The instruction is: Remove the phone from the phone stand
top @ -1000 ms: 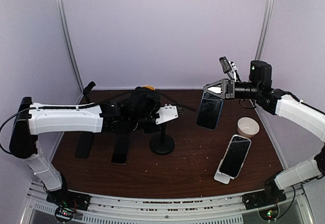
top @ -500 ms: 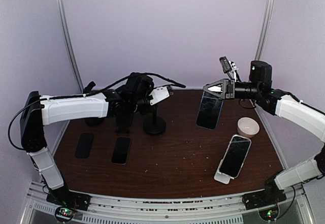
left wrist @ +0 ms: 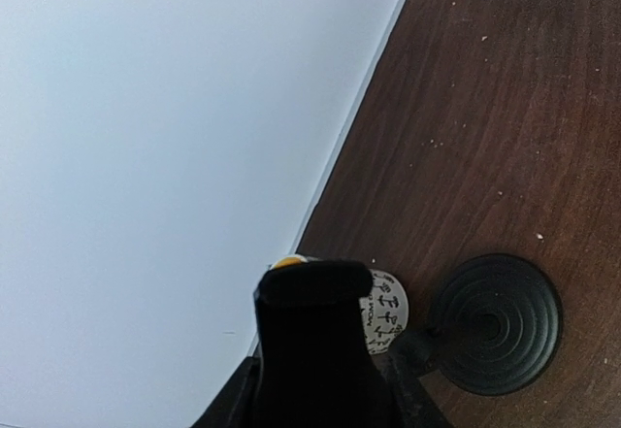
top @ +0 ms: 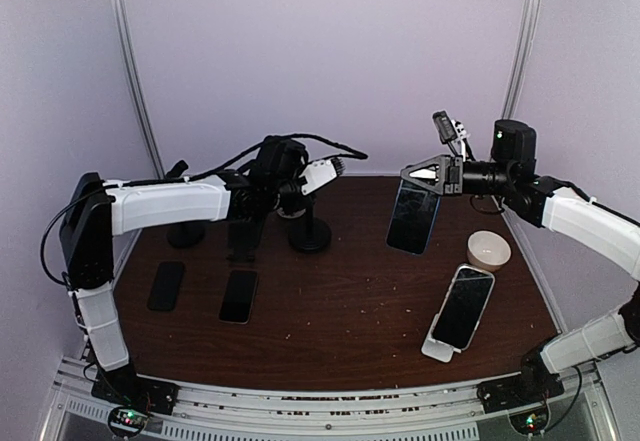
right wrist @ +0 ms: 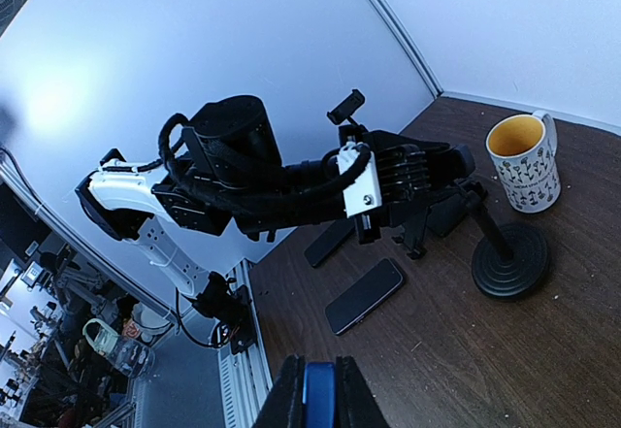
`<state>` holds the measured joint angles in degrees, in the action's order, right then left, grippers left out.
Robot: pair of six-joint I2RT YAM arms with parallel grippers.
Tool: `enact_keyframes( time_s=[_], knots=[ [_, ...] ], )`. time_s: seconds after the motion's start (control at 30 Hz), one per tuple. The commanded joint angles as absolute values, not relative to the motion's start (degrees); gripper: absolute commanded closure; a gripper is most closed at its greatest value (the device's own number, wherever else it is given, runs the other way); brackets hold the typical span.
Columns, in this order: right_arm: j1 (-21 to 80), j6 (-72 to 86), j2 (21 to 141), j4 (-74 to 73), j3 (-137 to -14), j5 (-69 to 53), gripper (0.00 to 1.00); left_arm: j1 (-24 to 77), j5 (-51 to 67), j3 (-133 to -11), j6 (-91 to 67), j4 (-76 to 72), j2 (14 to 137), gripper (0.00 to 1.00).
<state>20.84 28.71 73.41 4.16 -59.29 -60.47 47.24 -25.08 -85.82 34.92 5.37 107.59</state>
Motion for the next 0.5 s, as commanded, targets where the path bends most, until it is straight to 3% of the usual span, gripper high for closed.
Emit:
enact_keyframes(
  time_s=[0.0, 0.27, 0.47],
  knots=[
    [20.44, 29.37, 72.81, 7.16, -59.23, -61.58, 1.0, 46.25, -24.37, -90.85, 34.63, -2.11, 109.62, 1.0],
    [20.48, 29.52, 73.13, 7.38, -59.15, -62.03, 1.0, 45.23, -24.1, -92.82, 34.31, -2.98, 113.05, 0.98],
    [20.48, 29.45, 73.38, 7.31, -59.14, -61.81, 1.0, 45.09, -23.45, -92.45, 34.12, -3.8, 113.08, 0.66]
  ],
)
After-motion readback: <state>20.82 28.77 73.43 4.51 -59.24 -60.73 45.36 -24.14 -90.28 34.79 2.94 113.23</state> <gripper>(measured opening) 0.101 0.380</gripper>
